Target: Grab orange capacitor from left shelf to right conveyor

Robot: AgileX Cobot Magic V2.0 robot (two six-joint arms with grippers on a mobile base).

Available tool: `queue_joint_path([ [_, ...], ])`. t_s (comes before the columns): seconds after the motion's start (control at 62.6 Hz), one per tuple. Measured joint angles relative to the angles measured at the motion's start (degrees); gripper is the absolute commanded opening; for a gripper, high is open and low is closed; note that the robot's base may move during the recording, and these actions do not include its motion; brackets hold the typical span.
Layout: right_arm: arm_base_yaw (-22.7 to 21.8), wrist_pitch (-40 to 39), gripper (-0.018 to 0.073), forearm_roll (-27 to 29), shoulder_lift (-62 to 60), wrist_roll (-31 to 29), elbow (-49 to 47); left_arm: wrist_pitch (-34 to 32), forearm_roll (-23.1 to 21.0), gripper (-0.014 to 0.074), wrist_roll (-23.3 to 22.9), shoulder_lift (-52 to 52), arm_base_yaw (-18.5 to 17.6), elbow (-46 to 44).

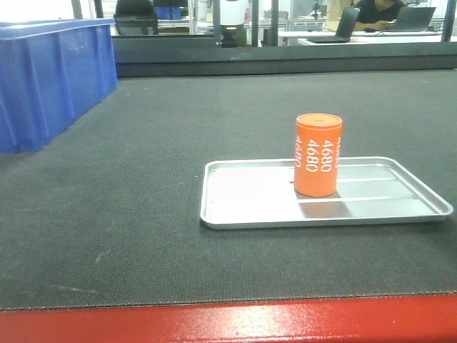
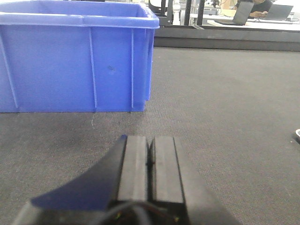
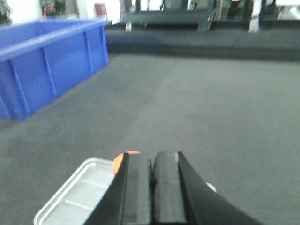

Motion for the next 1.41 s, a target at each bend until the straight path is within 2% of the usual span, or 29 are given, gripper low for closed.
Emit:
queue_joint_path([
  [0.112,0.00,4.52,0.0055,0.00,-7.15,0.04,0.00,0.00,0.00,-0.0127,0.00,0.00,0.00,0.00],
  [0.224,0.00,5.10,0.0055,0.00,-10.64,0.04,0.00,0.00,0.00,-0.0127,0.00,0.00,0.00,0.00],
  [0.719,0.00,5.67,0.0055,0.00,-11.45,0.13,0.36,0.00,0.00,-0.0127,0.00,0.00,0.00,0.00],
  [0.815,-0.23,7.15,0.0055,1.74,-11.67,-2.89,0.38,0.00,0.00,-0.0127,0.00,0.00,0.00,0.00],
  [0.975,-4.80,13.88,0.0055,14.11,-13.54,-16.52,0.38,0.00,0.00,-0.0127,0.00,0.00,0.00,0.00],
  [1.039,-8.00,15.60,0.0055,16.37,-15.12,-19.75,0.60,0.00,0.00,-0.0127,0.00,0.00,0.00,0.00],
  [1.263,-18.16,16.44,0.0055,16.64,-24.35,-21.67,6.19,0.00,0.00,-0.0127,0.00,0.00,0.00,0.00],
  [1.407,-20.73,14.78,0.0055,16.64,-28.81,-21.57,13.64,0.00,0.00,-0.0127,0.00,0.00,0.00,0.00],
])
